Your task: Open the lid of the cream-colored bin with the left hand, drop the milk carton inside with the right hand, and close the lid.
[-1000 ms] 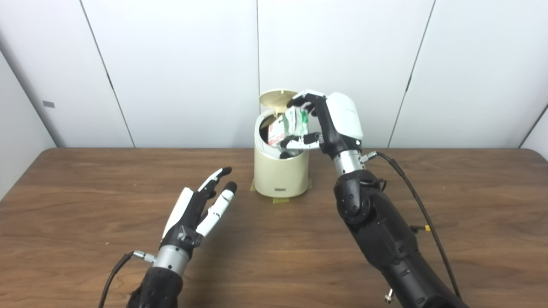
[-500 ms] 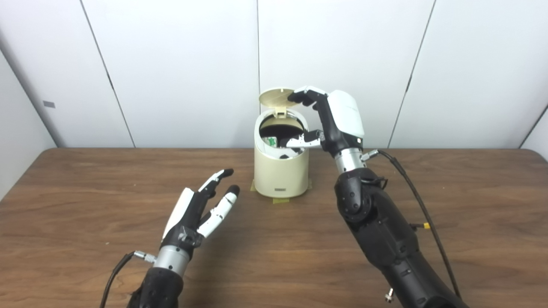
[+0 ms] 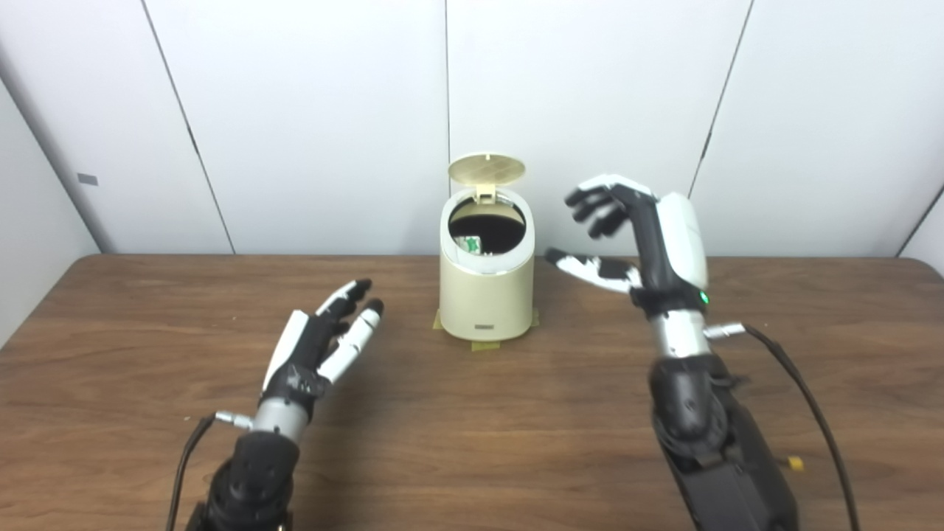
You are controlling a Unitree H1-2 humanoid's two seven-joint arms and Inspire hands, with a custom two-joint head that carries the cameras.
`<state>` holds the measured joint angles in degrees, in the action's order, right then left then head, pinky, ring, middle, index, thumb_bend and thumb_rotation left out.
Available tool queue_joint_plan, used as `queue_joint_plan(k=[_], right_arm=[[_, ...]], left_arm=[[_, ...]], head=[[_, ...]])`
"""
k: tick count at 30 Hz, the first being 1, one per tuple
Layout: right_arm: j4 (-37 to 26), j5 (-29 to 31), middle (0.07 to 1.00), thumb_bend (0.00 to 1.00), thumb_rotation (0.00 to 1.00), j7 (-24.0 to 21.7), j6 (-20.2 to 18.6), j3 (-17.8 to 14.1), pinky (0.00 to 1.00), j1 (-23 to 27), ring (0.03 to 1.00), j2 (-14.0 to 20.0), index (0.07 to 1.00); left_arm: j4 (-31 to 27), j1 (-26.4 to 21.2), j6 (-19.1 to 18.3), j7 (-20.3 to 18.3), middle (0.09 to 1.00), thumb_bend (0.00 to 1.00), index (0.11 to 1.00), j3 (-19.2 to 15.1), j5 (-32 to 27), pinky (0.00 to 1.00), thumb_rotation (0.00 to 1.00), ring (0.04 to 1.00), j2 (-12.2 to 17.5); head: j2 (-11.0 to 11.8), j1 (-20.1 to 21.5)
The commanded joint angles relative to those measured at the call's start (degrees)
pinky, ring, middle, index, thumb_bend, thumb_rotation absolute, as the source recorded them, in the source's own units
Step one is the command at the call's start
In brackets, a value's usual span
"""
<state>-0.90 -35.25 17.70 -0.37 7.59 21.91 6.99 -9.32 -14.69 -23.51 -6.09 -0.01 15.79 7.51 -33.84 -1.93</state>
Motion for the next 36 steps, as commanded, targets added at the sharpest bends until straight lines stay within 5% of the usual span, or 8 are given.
queue_joint_plan(k=[1, 10, 12, 13, 14, 19, 25, 36], right_arm=[[-3.61, 1.42, 0.482, 0.51, 0.00, -0.73, -1.05, -1.63, 0.32, 0.05, 0.371, -0.27, 0.538], [-13.25, 18.49, 0.488, 0.52, 0.00, -8.93, -10.35, -8.29, 0.40, -11.70, 0.423, -5.28, 0.513], [-15.42, 21.49, 0.495, 0.52, 0.01, -11.36, -12.91, -8.60, 0.44, -13.55, 0.517, -5.45, 0.495], [-16.12, 22.51, 0.573, 0.52, 0.08, -12.70, -13.41, -8.40, 0.47, -14.49, 0.564, -4.97, 0.496], [-16.38, 23.81, 0.675, 0.59, 0.29, -14.01, -13.39, -8.21, 0.53, -15.27, 0.645, -4.51, 0.630], [-14.86, 30.67, 0.971, 0.71, 0.89, -19.28, -14.32, -7.89, 0.81, -17.09, 0.956, -3.68, 0.933], [-9.72, 33.59, 1.000, 0.80, 1.00, -18.70, -10.26, -8.53, 0.93, -17.23, 1.000, -5.11, 0.999], [-8.03, 35.03, 0.975, 0.73, 1.00, -17.90, -7.48, -9.06, 0.85, -17.72, 0.962, -6.20, 1.000]], left_arm=[[0.13, -5.93, 1.64, 0.50, 0.881, 0.41, 0.890, -1.03, -2.65, 0.91, 0.79, 0.904, -0.06], [8.27, -18.00, 2.85, -5.03, 0.884, 0.48, 0.864, -2.64, -12.99, 0.87, 0.79, 0.881, 3.36], [9.88, -20.29, 2.88, -5.46, 0.892, 0.49, 0.871, -2.50, -14.04, 0.88, 0.79, 0.890, 3.57], [10.71, -21.56, 2.78, -5.68, 0.892, 0.49, 0.871, -2.40, -14.49, 0.89, 0.79, 0.890, 3.58], [11.66, -22.84, 2.71, -5.93, 0.890, 0.49, 0.871, -2.30, -14.92, 0.89, 0.79, 0.889, 3.62], [17.37, -28.80, 3.46, -6.50, 0.903, 0.48, 0.890, -1.36, -15.87, 0.90, 0.86, 0.897, 3.42], [23.85, -33.38, 9.01, -6.35, 0.915, 0.45, 0.904, 1.25, -14.42, 0.91, 0.91, 0.909, 3.99], [30.71, -38.09, 17.48, -4.49, 0.898, 0.41, 0.871, 5.01, -9.29, 0.93, 1.00, 0.914, 4.63]], head=[[-0.01, -0.03], [0.20, 0.07], [0.38, 0.18], [0.42, 0.18], [0.61, 0.19], [1.01, -0.08], [1.71, -0.14], [2.33, -0.29]])
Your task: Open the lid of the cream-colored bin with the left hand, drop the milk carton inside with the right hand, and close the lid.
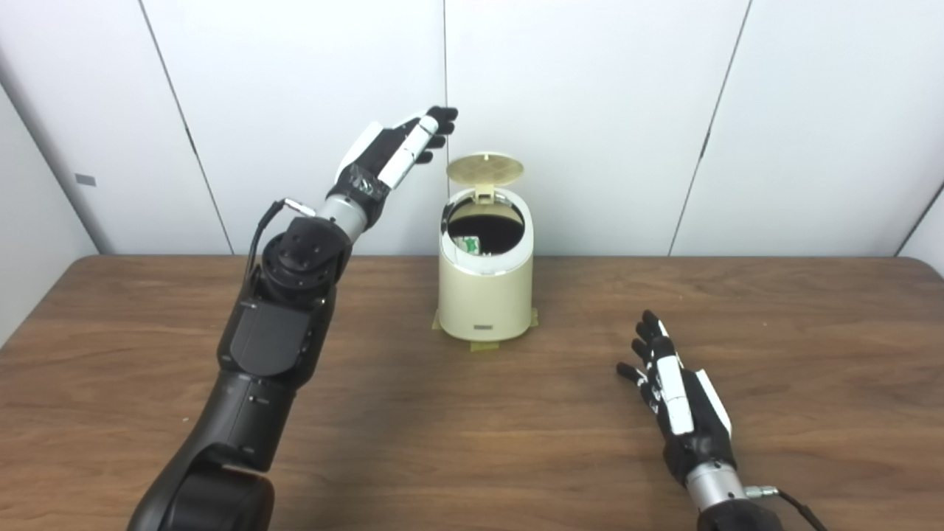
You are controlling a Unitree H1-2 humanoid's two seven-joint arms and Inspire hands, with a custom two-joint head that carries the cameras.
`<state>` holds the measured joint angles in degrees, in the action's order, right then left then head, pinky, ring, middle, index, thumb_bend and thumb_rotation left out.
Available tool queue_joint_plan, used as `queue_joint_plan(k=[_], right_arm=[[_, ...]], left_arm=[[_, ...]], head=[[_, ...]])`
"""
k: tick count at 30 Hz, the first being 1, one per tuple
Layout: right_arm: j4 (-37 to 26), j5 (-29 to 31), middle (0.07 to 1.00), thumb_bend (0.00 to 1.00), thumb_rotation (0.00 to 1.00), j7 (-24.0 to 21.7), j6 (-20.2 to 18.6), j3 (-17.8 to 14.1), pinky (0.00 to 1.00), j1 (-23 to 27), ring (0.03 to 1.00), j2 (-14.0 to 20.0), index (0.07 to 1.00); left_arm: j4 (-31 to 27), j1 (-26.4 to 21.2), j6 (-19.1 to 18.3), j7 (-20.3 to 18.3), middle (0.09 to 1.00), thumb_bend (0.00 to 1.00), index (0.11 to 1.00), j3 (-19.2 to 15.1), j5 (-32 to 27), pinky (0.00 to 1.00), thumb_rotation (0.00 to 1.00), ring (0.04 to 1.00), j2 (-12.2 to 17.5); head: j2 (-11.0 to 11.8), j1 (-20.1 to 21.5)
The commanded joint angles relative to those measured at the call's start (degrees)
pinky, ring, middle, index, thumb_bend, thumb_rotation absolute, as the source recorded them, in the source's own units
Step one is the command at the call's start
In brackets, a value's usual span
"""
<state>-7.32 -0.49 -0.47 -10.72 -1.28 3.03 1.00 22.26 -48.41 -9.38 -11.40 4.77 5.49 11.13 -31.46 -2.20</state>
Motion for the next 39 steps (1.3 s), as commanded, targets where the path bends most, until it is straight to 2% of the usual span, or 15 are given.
queue_joint_plan(k=[1, 6, 8, 12, 13, 15, 19, 22, 25, 31, 34, 39], right_arm=[[-1.53, 0.10, 0.966, 0.72, 1.00, 0.47, 2.94, -0.23, 0.85, 1.20, 0.957, -0.18, 1.000], [0.01, -0.29, 0.932, 0.71, 1.00, 1.12, 3.76, -0.39, 0.86, 1.78, 0.946, 0.10, 1.000], [0.34, -0.21, 0.927, 0.70, 1.00, 1.11, 3.62, -0.30, 0.86, 1.97, 0.948, 0.13, 1.000], [0.75, -0.53, 0.919, 0.68, 1.00, 1.22, 3.67, -0.10, 0.86, 2.17, 0.945, 0.18, 1.000], [0.89, -0.48, 0.919, 0.68, 1.00, 1.47, 3.37, -0.28, 0.86, 2.28, 0.945, 0.01, 1.000], [1.10, -0.32, 0.924, 0.71, 1.00, 1.93, 3.03, -0.61, 0.87, 2.39, 0.944, -0.29, 1.000], [1.40, -0.47, 0.921, 0.72, 1.00, 2.38, 3.20, -0.61, 0.88, 2.47, 0.949, -0.28, 1.000], [1.56, -0.86, 0.916, 0.72, 1.00, 2.63, 3.37, -0.30, 0.88, 2.62, 0.948, -0.15, 1.000], [1.53, -0.94, 0.907, 0.71, 1.00, 2.78, 3.38, -0.21, 0.89, 2.72, 0.941, -0.21, 1.000], [1.74, -0.81, 0.900, 0.70, 1.00, 2.84, 3.97, -0.29, 0.91, 2.74, 0.943, -0.21, 1.000], [2.23, -2.89, 0.900, 0.67, 1.00, 3.07, 4.83, 0.45, 0.90, 2.73, 0.941, 0.61, 1.000], [3.01, -8.32, 0.899, 0.71, 1.00, 4.51, 5.53, 1.66, 0.88, 2.63, 0.922, 1.97, 1.000]], left_arm=[[-1.26, -4.41, 3.44, 0.76, 0.886, 0.41, 0.860, 0.78, 1.92, 0.92, 1.00, 0.906, 1.28], [-4.55, -4.39, 2.64, 0.59, 0.828, 0.43, 0.837, 4.08, 7.30, 0.89, 1.00, 0.886, 2.56], [-5.35, -4.08, 4.30, 1.89, 0.815, 0.40, 0.818, 5.97, 11.21, 0.86, 1.00, 0.866, 3.33], [-5.50, -3.78, 5.94, 2.55, 0.808, 0.39, 0.788, 7.06, 14.35, 0.87, 1.00, 0.856, 3.91], [-6.15, -3.49, 7.36, 2.82, 0.808, 0.39, 0.786, 8.38, 16.77, 0.87, 1.00, 0.857, 4.72], [-7.31, -3.07, 9.63, 3.11, 0.782, 0.41, 0.747, 10.66, 20.84, 0.79, 1.00, 0.805, 6.20], [-8.18, -2.74, 12.91, 3.17, 0.753, 0.38, 0.703, 13.50, 25.98, 0.73, 1.00, 0.757, 8.13], [-8.63, -2.38, 13.36, 3.06, 0.745, 0.41, 0.688, 13.97, 28.26, 0.72, 1.00, 0.751, 8.50], [-8.64, -2.05, 14.46, 3.50, 0.700, 0.38, 0.660, 14.53, 30.73, 0.68, 0.98, 0.707, 8.82], [-8.08, -0.93, 15.26, 2.78, 0.687, 0.41, 0.656, 14.59, 31.83, 0.65, 1.00, 0.686, 8.36], [-8.11, -0.30, 15.41, 2.25, 0.690, 0.41, 0.667, 15.09, 32.47, 0.67, 1.00, 0.697, 8.25], [-8.58, 1.12, 16.92, 2.44, 0.686, 0.36, 0.677, 15.47, 33.11, 0.65, 1.00, 0.671, 8.32]], head=[[-0.08, -0.04], [-0.05, 0.08], [0.07, 0.23], [0.04, 0.32], [-0.01, 0.50], [-0.11, 0.63], [-0.22, 0.75], [-0.27, 0.92], [-0.22, 1.12], [-0.10, 1.21], [-0.10, 1.21], [-0.10, 1.21]])
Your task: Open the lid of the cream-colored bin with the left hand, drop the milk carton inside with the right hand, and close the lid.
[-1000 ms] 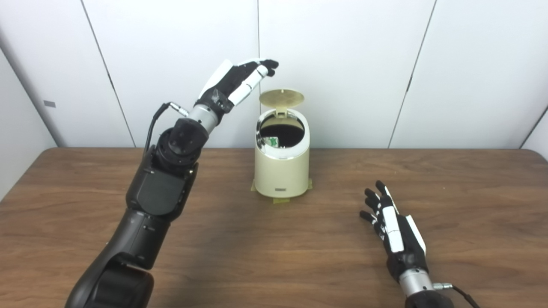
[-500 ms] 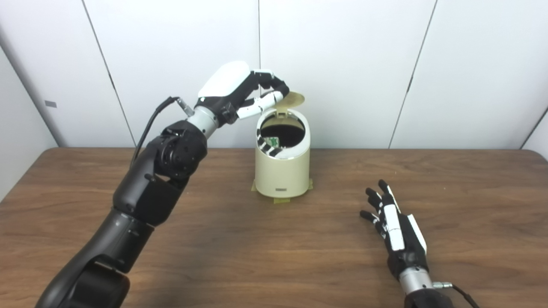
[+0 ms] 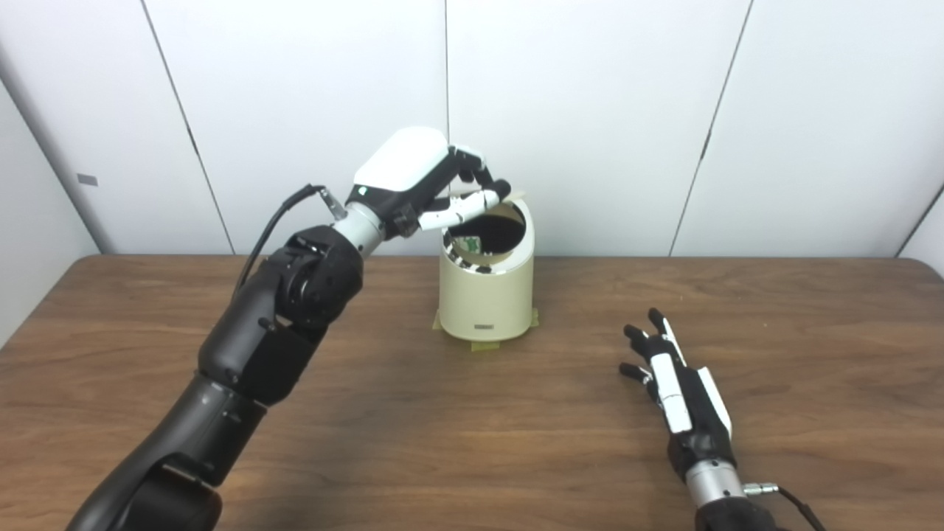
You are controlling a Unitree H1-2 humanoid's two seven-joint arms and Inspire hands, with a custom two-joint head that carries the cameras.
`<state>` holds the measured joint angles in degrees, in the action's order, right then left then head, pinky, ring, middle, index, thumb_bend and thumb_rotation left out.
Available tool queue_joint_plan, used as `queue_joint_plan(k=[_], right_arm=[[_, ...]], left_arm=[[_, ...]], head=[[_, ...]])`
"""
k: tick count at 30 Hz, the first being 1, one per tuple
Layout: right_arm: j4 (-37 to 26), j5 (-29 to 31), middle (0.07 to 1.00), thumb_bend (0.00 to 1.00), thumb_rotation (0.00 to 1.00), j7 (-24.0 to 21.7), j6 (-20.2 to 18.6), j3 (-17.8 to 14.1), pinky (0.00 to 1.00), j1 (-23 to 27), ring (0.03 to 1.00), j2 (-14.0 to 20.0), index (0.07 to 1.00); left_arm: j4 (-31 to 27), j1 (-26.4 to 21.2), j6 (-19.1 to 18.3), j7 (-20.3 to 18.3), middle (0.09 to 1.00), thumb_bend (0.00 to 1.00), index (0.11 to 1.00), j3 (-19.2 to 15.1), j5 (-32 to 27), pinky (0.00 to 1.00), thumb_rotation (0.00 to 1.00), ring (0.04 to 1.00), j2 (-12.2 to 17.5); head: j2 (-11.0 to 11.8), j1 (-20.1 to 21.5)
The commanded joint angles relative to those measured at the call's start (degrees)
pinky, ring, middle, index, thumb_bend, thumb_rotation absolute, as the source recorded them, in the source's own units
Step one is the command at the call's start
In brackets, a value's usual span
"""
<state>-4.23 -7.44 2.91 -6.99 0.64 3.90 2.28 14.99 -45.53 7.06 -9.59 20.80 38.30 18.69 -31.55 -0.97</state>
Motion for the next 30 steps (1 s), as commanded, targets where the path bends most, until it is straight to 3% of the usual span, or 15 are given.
queue_joint_plan(k=[1, 9, 12, 21, 27, 30], right_arm=[[0.18, -1.82, 0.899, 0.71, 1.00, 1.32, 1.90, -0.30, 0.89, 1.80, 0.923, 0.79, 1.000], [0.93, -6.23, 0.889, 0.74, 1.00, 2.43, 1.47, 0.54, 0.88, 2.23, 0.904, 1.57, 1.000], [-0.10, -6.76, 0.887, 0.72, 1.00, 1.96, 0.75, 0.90, 0.84, 2.11, 0.897, 1.49, 1.000], [-1.42, -7.25, 0.882, 0.69, 1.00, 1.85, -0.35, 0.99, 0.84, 1.77, 0.895, 1.07, 1.000], [-1.99, -6.87, 0.881, 0.67, 1.00, 1.82, -0.60, 0.86, 0.86, 1.61, 0.902, 0.88, 1.000], [-2.43, -6.82, 0.880, 0.67, 1.00, 1.86, -1.19, 0.84, 0.87, 1.55, 0.903, 0.72, 1.000]], left_arm=[[-1.35, -1.44, 0.84, 0.67, 0.685, 0.35, 0.678, -0.67, 0.20, 0.64, 1.00, 0.668, 0.74], [-3.32, 0.82, -1.01, -2.63, 0.734, 0.38, 0.702, -2.09, -1.63, 0.65, 0.96, 0.714, 0.04], [-3.47, 1.42, -1.53, -3.42, 0.738, 0.37, 0.715, -2.23, -2.13, 0.64, 0.85, 0.708, -0.37], [-3.52, 2.21, -2.09, -4.80, 0.745, 0.33, 0.735, -0.94, -0.56, 0.67, 0.69, 0.724, -0.65], [-3.23, 1.87, 2.33, -3.09, 0.719, 0.32, 0.721, 2.62, 5.08, 0.73, 0.71, 0.708, 1.05], [-2.38, 1.67, 4.10, -2.19, 0.718, 0.34, 0.718, 4.00, 7.32, 0.77, 0.77, 0.712, 1.45]], head=[[-0.01, -0.02], [-0.36, 0.17], [-0.52, 0.43], [-0.97, 0.87], [-1.44, 1.08], [-1.61, 1.14]])
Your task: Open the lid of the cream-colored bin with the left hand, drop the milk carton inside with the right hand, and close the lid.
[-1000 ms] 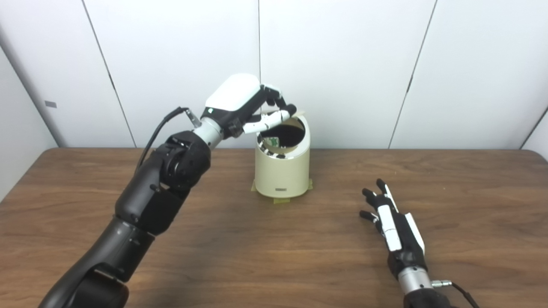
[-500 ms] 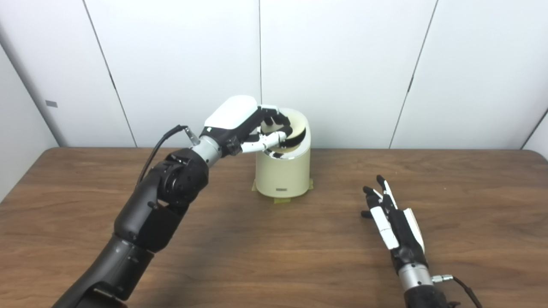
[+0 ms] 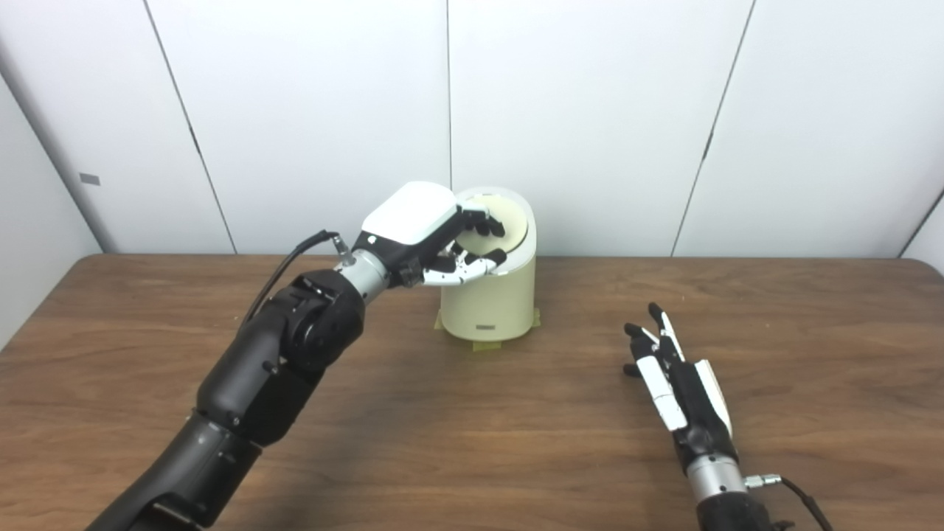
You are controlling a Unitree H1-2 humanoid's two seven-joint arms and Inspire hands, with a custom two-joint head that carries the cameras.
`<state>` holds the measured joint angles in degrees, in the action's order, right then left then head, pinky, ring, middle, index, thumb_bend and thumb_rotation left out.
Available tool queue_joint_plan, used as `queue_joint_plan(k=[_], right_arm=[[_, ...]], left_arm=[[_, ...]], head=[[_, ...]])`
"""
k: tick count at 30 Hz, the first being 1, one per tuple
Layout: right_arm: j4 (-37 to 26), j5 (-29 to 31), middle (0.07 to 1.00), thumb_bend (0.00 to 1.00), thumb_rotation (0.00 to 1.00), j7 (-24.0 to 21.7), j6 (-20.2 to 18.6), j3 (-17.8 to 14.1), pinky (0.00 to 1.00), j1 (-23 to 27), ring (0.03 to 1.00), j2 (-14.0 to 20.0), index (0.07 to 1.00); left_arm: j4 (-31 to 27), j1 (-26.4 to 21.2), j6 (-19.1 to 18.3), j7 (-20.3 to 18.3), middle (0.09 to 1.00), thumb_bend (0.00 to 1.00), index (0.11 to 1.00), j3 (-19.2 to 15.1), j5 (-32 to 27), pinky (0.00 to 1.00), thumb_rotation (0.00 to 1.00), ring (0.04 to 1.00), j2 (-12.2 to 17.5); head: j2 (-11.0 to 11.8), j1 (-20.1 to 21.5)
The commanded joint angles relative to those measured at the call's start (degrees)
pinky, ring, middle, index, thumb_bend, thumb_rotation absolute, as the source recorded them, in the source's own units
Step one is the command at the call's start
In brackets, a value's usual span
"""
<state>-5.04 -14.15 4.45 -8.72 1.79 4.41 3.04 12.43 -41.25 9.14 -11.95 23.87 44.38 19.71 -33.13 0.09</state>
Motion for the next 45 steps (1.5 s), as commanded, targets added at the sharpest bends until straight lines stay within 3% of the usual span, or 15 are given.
queue_joint_plan(k=[1, 7, 15, 18, 25, 33, 45], right_arm=[[-1.60, -0.08, 0.880, 0.68, 1.00, 0.34, 0.59, -0.29, 0.87, 1.04, 0.905, -0.05, 1.000], [-2.43, -0.40, 0.873, 0.68, 1.00, 0.39, 0.17, 0.00, 0.84, 0.95, 0.895, -0.29, 1.000], [-3.46, -0.03, 0.873, 0.66, 1.00, 0.15, -0.89, 0.02, 0.84, 0.93, 0.894, -0.58, 1.000], [-3.81, 0.40, 0.875, 0.66, 1.00, 0.00, -1.09, 0.00, 0.84, 0.93, 0.896, -0.74, 1.000], [-3.33, 0.32, 0.873, 0.67, 1.00, 0.13, -0.76, 0.17, 0.85, 0.86, 0.901, -0.70, 1.000], [-2.81, 1.06, 0.873, 0.65, 1.00, 0.17, -0.44, -0.11, 0.85, 1.12, 0.898, -0.77, 1.000], [-1.92, 1.72, 0.874, 0.67, 1.00, 0.46, 0.21, -0.28, 0.88, 1.35, 0.911, -0.72, 1.000]], left_arm=[[0.38, -2.67, 2.54, 0.52, 0.711, 0.34, 0.711, 1.49, 2.16, 0.77, 0.77, 0.704, 0.62], [0.28, -2.68, 3.77, 0.34, 0.698, 0.36, 0.713, 3.72, 5.99, 0.78, 0.73, 0.691, 1.37], [-0.67, -3.23, 2.55, -5.45, 0.720, 0.39, 0.762, 5.31, 6.33, 0.82, 0.87, 0.717, 2.08], [0.28, -3.38, 2.71, -6.11, 0.711, 0.42, 0.769, 5.90, 6.74, 0.78, 0.92, 0.696, 2.14], [1.52, -3.23, 0.98, -11.11, 0.724, 0.50, 0.796, 6.32, 4.13, 0.79, 0.99, 0.712, 2.07], [0.97, -3.87, -1.04, -15.92, 0.743, 0.57, 0.837, 8.11, 4.90, 0.81, 1.00, 0.741, 2.65], [1.58, -4.59, -1.69, -17.80, 0.784, 0.67, 0.860, 10.53, 5.80, 0.85, 1.00, 0.798, 2.75]], head=[[-0.11, 0.14], [-0.58, 0.31], [-1.08, 0.58], [-0.91, 0.76], [-0.12, 0.96], [0.13, 0.94], [0.12, 1.15]])
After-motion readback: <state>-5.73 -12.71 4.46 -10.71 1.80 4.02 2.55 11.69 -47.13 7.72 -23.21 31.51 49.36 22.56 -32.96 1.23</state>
